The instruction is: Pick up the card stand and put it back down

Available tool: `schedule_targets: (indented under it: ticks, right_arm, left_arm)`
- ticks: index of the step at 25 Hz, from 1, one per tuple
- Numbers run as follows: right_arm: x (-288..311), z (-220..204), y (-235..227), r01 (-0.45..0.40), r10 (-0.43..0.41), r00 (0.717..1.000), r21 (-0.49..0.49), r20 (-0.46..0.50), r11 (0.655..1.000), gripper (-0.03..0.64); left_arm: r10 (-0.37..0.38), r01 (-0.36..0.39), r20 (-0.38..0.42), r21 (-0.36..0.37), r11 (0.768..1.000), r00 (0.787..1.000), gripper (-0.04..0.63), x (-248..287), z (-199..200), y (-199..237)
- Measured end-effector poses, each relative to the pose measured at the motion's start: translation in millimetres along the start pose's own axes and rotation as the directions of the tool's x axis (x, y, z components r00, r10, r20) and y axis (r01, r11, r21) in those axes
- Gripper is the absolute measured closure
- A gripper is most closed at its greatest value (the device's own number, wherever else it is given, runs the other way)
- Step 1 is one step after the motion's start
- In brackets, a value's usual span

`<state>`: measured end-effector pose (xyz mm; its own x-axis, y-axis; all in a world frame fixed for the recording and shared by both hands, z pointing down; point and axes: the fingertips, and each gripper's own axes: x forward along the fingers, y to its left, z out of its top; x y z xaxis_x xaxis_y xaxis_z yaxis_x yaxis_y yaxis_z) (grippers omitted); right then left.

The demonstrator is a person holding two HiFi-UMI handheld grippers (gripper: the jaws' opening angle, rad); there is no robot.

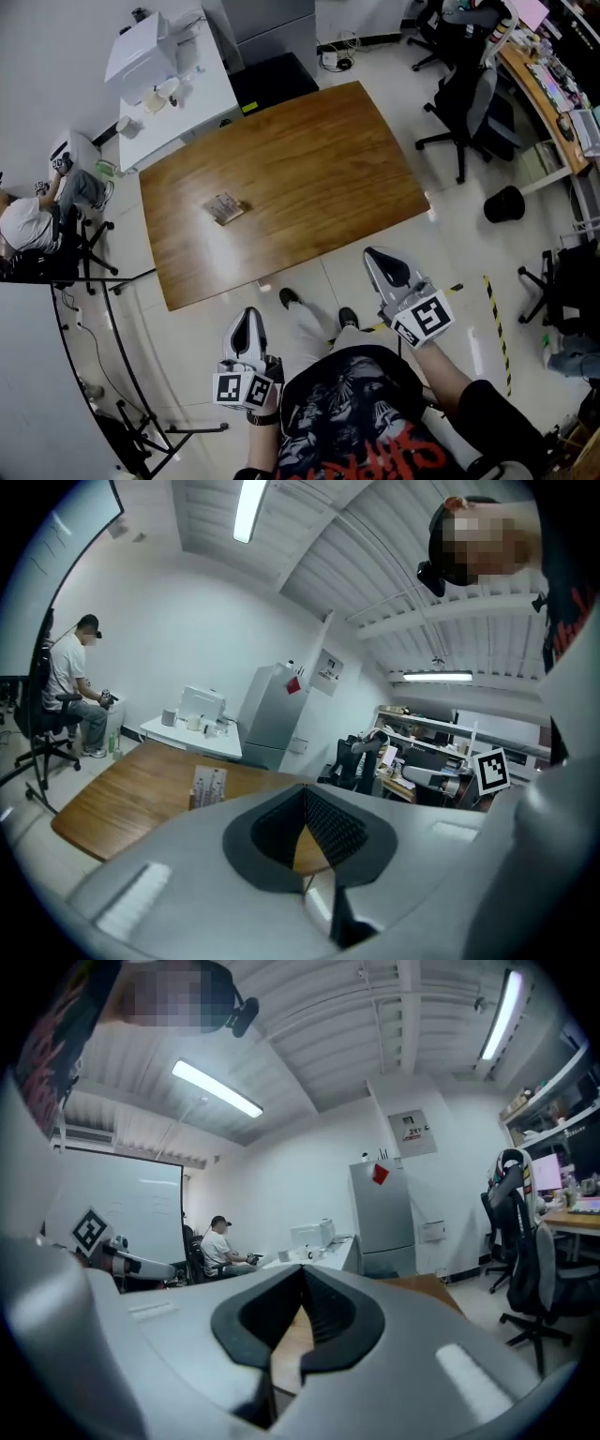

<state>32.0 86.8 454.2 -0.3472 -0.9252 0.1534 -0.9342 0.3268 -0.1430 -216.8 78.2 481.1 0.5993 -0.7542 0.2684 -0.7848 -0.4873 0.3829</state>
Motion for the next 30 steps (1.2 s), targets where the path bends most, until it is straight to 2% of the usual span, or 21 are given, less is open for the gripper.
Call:
schedule_targets:
  ticks: [3, 7, 12, 15, 18, 24, 30]
  right_arm:
    - [-44.4, 2.8, -14.3, 0.033, -0.032, 0.999, 0.028, -0.010, 0.999, 0.615]
    - [-77.1, 6.6, -13.2, 0.075, -0.074, 0.997, 0.041, -0.027, 0.996, 0.615]
    - [-96.6, 20.1, -17.9, 0.131, -0.130, 0.991, 0.065, -0.025, 0.989, 0.615]
    - [-103.5, 18.2, -13.7, 0.137, -0.135, 0.990, 0.078, -0.039, 0.987, 0.615]
    - [-97.2, 15.6, -4.9, 0.117, -0.112, 0.992, 0.083, -0.065, 0.990, 0.615]
    - [-90.9, 8.2, 10.5, 0.088, -0.079, 0.990, 0.074, -0.113, 0.993, 0.615]
    - [-73.2, 0.3, 20.7, 0.077, -0.066, 0.991, 0.096, -0.115, 0.992, 0.615]
  left_arm:
    - [-0.042, 0.042, -0.017, -0.013, 0.999, 0.999, 0.595, -5.0, -20.5, -46.6]
    - [-0.092, 0.092, -0.011, -0.027, 0.995, 0.996, 0.595, -11.8, -22.8, -71.4]
    - [-0.167, 0.168, -0.026, 0.013, 0.986, 0.986, 0.595, -15.4, -13.7, -79.9]
    - [-0.197, 0.199, -0.044, 0.033, 0.979, 0.979, 0.595, -22.2, -18.2, -80.0]
    - [-0.224, 0.226, -0.059, 0.027, 0.974, 0.973, 0.595, -26.9, -19.2, -78.5]
    - [-0.275, 0.273, -0.123, -0.034, 0.961, 0.954, 0.595, -31.0, -53.8, -80.6]
    - [-0.296, 0.293, -0.129, -0.041, 0.955, 0.947, 0.595, -24.2, -56.3, -69.6]
